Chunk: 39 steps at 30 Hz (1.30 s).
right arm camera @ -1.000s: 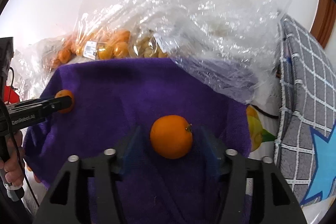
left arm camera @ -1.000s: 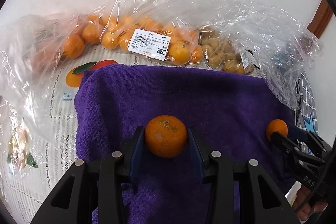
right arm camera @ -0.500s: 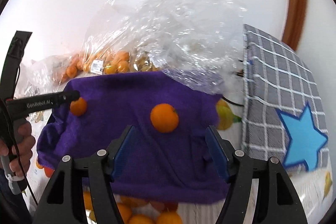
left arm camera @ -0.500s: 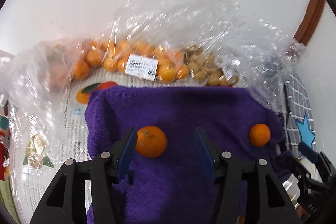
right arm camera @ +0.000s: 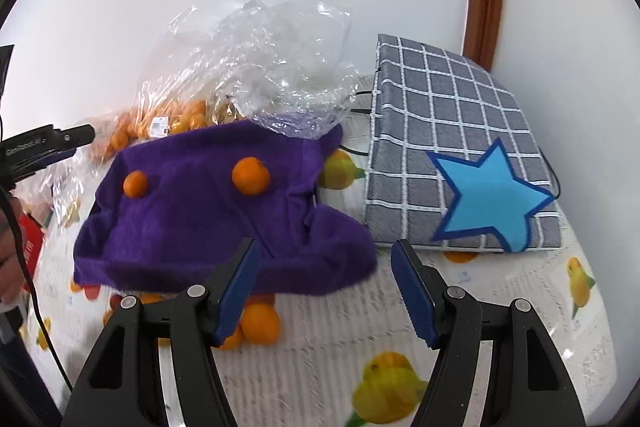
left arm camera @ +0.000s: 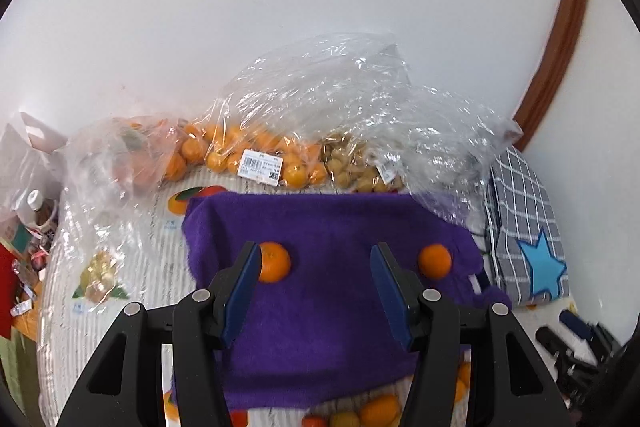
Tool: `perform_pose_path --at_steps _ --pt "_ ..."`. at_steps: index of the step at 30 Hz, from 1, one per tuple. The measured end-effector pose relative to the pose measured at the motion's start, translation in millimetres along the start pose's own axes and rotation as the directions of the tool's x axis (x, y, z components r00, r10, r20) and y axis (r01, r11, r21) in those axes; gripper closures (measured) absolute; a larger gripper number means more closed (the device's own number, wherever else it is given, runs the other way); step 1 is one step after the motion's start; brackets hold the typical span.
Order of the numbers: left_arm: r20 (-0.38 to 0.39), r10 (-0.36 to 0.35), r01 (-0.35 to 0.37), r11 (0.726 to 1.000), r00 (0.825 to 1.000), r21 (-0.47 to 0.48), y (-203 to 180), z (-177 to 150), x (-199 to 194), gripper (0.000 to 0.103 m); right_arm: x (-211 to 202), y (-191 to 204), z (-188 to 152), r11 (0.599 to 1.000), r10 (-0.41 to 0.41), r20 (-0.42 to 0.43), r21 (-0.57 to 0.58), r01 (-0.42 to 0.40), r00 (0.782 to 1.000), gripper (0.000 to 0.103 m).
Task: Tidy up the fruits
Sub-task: 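Open the right gripper to drop the orange onto the towel, then grasp another orange in front of the towel with the right gripper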
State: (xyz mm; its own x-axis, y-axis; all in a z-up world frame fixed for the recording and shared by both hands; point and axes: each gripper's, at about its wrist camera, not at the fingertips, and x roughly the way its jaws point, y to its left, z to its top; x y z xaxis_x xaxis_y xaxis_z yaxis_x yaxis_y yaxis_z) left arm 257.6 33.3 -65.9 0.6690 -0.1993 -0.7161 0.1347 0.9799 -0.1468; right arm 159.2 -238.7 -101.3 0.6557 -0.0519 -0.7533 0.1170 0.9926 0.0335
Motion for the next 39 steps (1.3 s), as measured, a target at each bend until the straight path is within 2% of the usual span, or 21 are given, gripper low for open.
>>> perform_pose_path --at_steps 5,9,13,17,22,24,26,33,39 --pt "-0.021 0.033 -0.033 0.999 0.999 0.012 6 -25 -16 0.049 0 -5 -15 0.999 0.048 -0.012 0.005 -0.048 0.999 0.035" --pt "-0.017 0.048 -0.049 0.998 0.999 -0.036 21 -51 -36 0.049 8 0 -31 0.997 0.068 -0.044 -0.021 -0.069 0.997 0.036" --pt "-0.009 0.088 -0.088 0.993 0.996 -0.073 36 -78 -51 0.049 9 8 -43 0.995 0.078 -0.037 -0.067 -0.080 0.996 0.036" --pt "0.006 0.104 -0.103 0.988 0.995 -0.116 47 -109 -61 0.049 6 14 -55 0.985 0.122 -0.021 -0.116 -0.124 0.992 0.036" --pt "0.005 0.114 -0.112 0.985 0.994 -0.133 51 -138 -67 0.048 16 25 -67 0.972 0.171 -0.027 -0.161 -0.173 0.985 0.045" --pt "-0.002 0.107 -0.106 0.985 0.994 -0.133 52 -147 -67 0.048 26 27 -69 0.972 0.168 -0.044 -0.162 -0.173 0.985 0.057" --pt "-0.001 0.112 -0.111 0.986 0.994 -0.126 52 -153 -67 0.048 35 27 -72 0.971 0.173 -0.061 -0.158 -0.181 0.983 0.062" --pt "0.025 0.109 -0.105 0.985 0.994 -0.135 55 -169 -70 0.047 46 32 -74 0.966 0.179 -0.072 -0.177 -0.189 0.981 0.063" --pt "0.004 0.094 -0.093 0.985 0.996 -0.144 61 -179 -64 0.047 55 33 -66 0.961 0.202 -0.089 -0.174 -0.215 0.975 0.063"
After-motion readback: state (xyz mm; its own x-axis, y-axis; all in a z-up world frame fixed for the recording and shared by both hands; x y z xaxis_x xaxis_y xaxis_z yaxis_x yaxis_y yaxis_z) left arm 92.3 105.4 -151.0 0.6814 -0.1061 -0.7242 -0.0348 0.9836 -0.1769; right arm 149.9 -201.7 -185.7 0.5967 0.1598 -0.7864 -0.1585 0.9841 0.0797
